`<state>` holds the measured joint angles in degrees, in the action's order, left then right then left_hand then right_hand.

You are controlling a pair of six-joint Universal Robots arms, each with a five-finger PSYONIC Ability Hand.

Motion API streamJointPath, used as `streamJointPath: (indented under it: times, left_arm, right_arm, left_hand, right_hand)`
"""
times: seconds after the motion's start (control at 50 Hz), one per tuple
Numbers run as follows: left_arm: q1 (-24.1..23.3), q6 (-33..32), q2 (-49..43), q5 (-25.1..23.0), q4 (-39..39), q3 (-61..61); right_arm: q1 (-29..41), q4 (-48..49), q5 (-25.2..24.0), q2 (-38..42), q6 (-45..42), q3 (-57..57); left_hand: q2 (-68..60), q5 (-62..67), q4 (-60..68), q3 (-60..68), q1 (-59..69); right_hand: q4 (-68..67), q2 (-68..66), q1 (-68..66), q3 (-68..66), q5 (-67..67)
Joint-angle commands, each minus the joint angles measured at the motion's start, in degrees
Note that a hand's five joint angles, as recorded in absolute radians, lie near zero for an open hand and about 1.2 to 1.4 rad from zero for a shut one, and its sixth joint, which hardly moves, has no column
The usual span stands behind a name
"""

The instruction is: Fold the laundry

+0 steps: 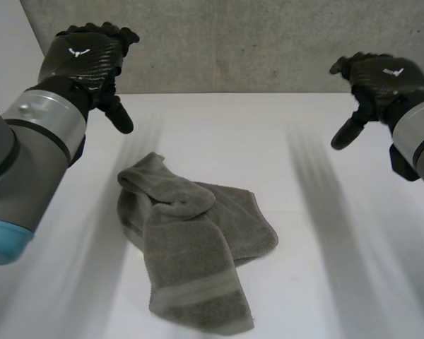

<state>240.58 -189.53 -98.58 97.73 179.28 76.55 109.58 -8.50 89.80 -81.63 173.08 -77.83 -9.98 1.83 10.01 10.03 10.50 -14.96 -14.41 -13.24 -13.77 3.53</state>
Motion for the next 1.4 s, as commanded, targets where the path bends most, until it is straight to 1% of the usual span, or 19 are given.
streamJointPath:
  times: [0.02, 0.4, 0.54, 0.58, 0.62, 0.64, 0.66, 0.68, 0.72, 0.74, 0.76, 0.82, 0.86, 0.88, 0.92, 1.02, 1.3, 1.36, 1.4]
  left_arm:
    - [3.7, 4.2, 0.0, -0.4, -4.9, -2.5]
    - [4.0, 4.0, -0.1, -1.1, -8.7, -3.6]
    - [4.0, 3.7, -0.2, -1.6, -8.1, -3.0]
    - [4.2, 3.7, -0.2, -2.5, -7.4, -2.8]
    - [5.4, 3.4, -1.3, -6.6, -5.6, -2.7]
    - [5.4, 3.4, -1.3, -6.6, -5.6, -2.7]
    - [6.2, 3.3, -2.2, -8.7, -5.1, -2.5]
    - [6.2, 3.3, -2.2, -8.7, -5.1, -2.5]
    - [7.5, 3.0, -5.9, -12.6, -5.0, -2.6]
    - [7.5, 3.0, -5.9, -12.7, -5.0, -2.6]
    - [8.1, 2.2, -8.1, -14.6, -5.0, -2.8]
    - [8.6, 0.1, -10.2, -16.3, -4.9, -2.8]
    - [9.5, -5.7, -13.6, -18.4, -4.8, -2.8]
    - [9.5, -5.8, -13.7, -18.4, -4.8, -2.8]
    - [10.7, -11.9, -16.5, -19.6, -4.6, -2.6]
    - [12.7, -17.8, -20.4, -20.7, -4.6, -2.4]
    - [13.5, -19.1, -26.0, -22.9, -0.6, -0.6]
    - [13.5, -19.1, -26.4, -22.9, 0.0, -0.2]
    - [13.4, -19.1, -26.5, -23.0, 0.6, 0.5]
  right_arm:
    - [-0.1, -1.2, 4.7, 0.2, 0.2, 2.2]
    - [0.0, 1.7, 3.9, -2.9, 0.1, 1.4]
    - [0.0, 0.6, 1.5, -2.9, -0.1, 1.7]
    - [0.1, -0.7, 0.4, -2.8, -0.3, 1.7]
    - [0.2, -2.6, -1.1, -2.7, -0.3, 1.7]
    - [0.4, -4.7, -2.8, -2.6, 0.2, 1.8]
    - [0.4, -4.8, -2.8, -2.6, 0.2, 1.8]
    - [1.1, -6.7, -4.6, -2.3, 0.5, 1.9]
    - [4.0, -9.0, -7.3, -0.9, 2.2, 1.9]
    - [4.1, -9.0, -7.4, -0.9, 2.2, 1.9]
    - [5.5, -9.2, -8.1, 0.1, 3.6, 1.6]
    - [7.6, -9.4, -8.8, 2.0, 6.1, 0.6]
    - [8.3, -9.6, -8.8, 3.1, 7.2, -0.2]
    - [9.4, -9.4, -8.9, 4.4, 8.0, -1.1]
    - [11.0, -9.1, -8.9, 5.6, 8.4, -2.1]
    - [15.2, -6.5, -8.4, 8.5, 8.6, -4.8]
    - [21.6, 5.9, -8.2, 16.9, 6.9, -11.0]
    - [22.0, 7.9, -8.2, 18.6, 4.7, -11.6]
    - [22.0, 8.3, -8.3, 19.5, 3.4, -11.8]
  left_hand:
    - [-0.6, -1.3, 0.5, 0.5, 0.0]
    - [-0.9, -0.9, 0.9, 0.9, 0.4]
    - [-0.7, -1.1, 0.7, 0.7, 0.2]
    - [-0.7, -1.1, 0.7, 0.7, 0.2]
    - [-0.7, -1.1, 0.7, 0.7, 0.2]
    - [-0.7, -1.1, 0.7, 0.7, 0.2]
    - [-0.7, -1.1, 0.7, 0.7, 0.2]
    - [-0.7, -1.1, 0.7, 0.7, 0.2]
    - [-1.2, -0.6, 1.2, 1.2, 0.7]
    - [-1.2, -0.6, 1.2, 1.2, 0.7]
    - [-1.2, -0.6, 1.2, 1.2, 0.7]
    - [-1.2, -0.6, 1.2, 1.2, 0.7]
    - [-0.9, -0.9, 0.9, 0.9, 0.4]
    - [-0.9, -0.9, 0.9, 0.9, 0.4]
    - [-0.7, -1.1, 0.7, 0.7, 0.2]
    - [-0.7, -1.1, 0.7, 0.7, 0.2]
    - [-3.1, 1.2, 3.1, 3.0, 2.6]
    - [-6.3, 4.4, 6.3, 6.2, 5.8]
    - [-14.6, 12.8, 14.6, 14.6, 14.1]
  right_hand:
    - [5.0, 4.4, 3.2, 3.8, -3.5]
    - [5.0, 4.4, 3.2, 3.8, -3.5]
    - [5.0, 4.4, 3.2, 3.8, -3.5]
    - [5.0, 4.4, 3.2, 3.8, -3.5]
    - [5.0, 4.4, 3.2, 3.8, -3.5]
    - [5.0, 4.4, 3.2, 3.8, -3.5]
    - [5.0, 4.4, 3.2, 3.8, -3.5]
    - [5.0, 4.4, 3.2, 3.8, -3.5]
    - [5.0, 4.4, 3.2, 3.8, -3.5]
    - [5.0, 4.4, 3.2, 3.8, -3.5]
    - [5.0, 4.4, 3.2, 3.8, -3.5]
    - [5.0, 4.4, 3.2, 3.8, -3.5]
    - [5.0, 4.4, 3.2, 3.8, -3.5]
    - [5.0, 4.4, 3.2, 3.8, -3.5]
    - [5.0, 4.4, 3.2, 3.8, -3.5]
    - [5.0, 4.4, 3.2, 3.8, -3.5]
    - [5.0, 4.4, 3.2, 3.8, -3.5]
    - [4.7, 4.2, 3.0, 3.5, -3.3]
    - [2.5, 2.0, 0.8, 1.4, -1.1]
